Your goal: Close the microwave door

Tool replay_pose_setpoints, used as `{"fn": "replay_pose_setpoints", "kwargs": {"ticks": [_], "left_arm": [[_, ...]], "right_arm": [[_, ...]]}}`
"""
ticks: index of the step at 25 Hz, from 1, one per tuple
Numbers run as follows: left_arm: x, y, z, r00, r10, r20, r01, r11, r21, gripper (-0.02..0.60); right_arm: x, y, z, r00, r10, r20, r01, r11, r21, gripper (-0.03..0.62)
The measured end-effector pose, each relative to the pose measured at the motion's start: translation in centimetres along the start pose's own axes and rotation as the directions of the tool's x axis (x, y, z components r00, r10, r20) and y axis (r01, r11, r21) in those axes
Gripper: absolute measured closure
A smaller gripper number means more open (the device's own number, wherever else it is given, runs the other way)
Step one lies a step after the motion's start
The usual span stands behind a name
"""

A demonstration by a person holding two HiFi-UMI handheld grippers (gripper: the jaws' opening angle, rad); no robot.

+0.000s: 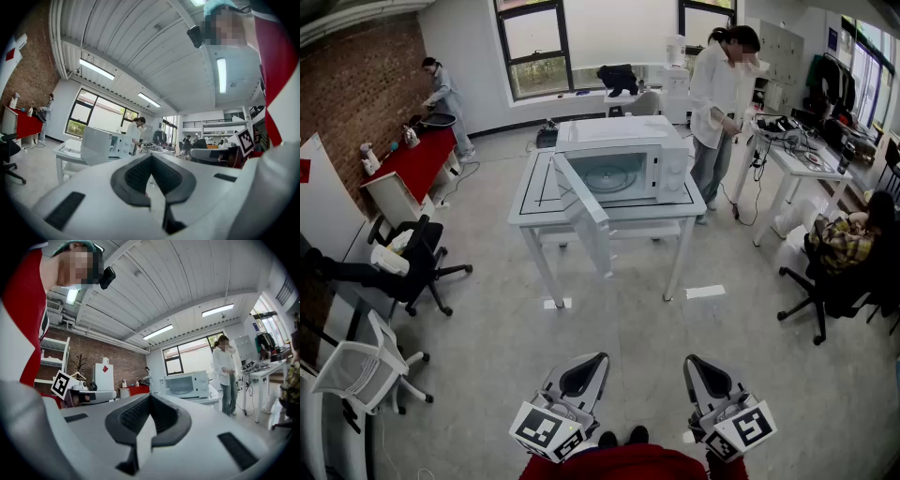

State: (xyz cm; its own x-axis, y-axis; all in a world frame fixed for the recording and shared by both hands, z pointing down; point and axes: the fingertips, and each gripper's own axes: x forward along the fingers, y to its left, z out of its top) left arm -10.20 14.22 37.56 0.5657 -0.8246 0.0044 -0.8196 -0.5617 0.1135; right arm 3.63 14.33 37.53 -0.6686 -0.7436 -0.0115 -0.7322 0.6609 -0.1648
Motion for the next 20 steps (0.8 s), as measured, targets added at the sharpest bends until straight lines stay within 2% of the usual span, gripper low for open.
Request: {"fn": "replay_pose_setpoints", "kwargs": {"ticks": [15, 20], "left_arm": [[0.7, 0.5, -1.2, 0.999, 0.028, -0.028, -0.029, 0.999, -0.015, 0.572], [1.8, 0.1, -1.9, 0.999, 0.012, -0.037, -0.013, 0.999, -0.042, 0.572]], "right_arm": [[0.5, -1.2, -1.0, 0.999, 0.021, -0.024, -0.020, 1.000, 0.012, 0.582], [-0.1, -2.0, -0.8, 1.000, 0.021, -0.007, -0.021, 1.000, 0.019, 0.580]]}}
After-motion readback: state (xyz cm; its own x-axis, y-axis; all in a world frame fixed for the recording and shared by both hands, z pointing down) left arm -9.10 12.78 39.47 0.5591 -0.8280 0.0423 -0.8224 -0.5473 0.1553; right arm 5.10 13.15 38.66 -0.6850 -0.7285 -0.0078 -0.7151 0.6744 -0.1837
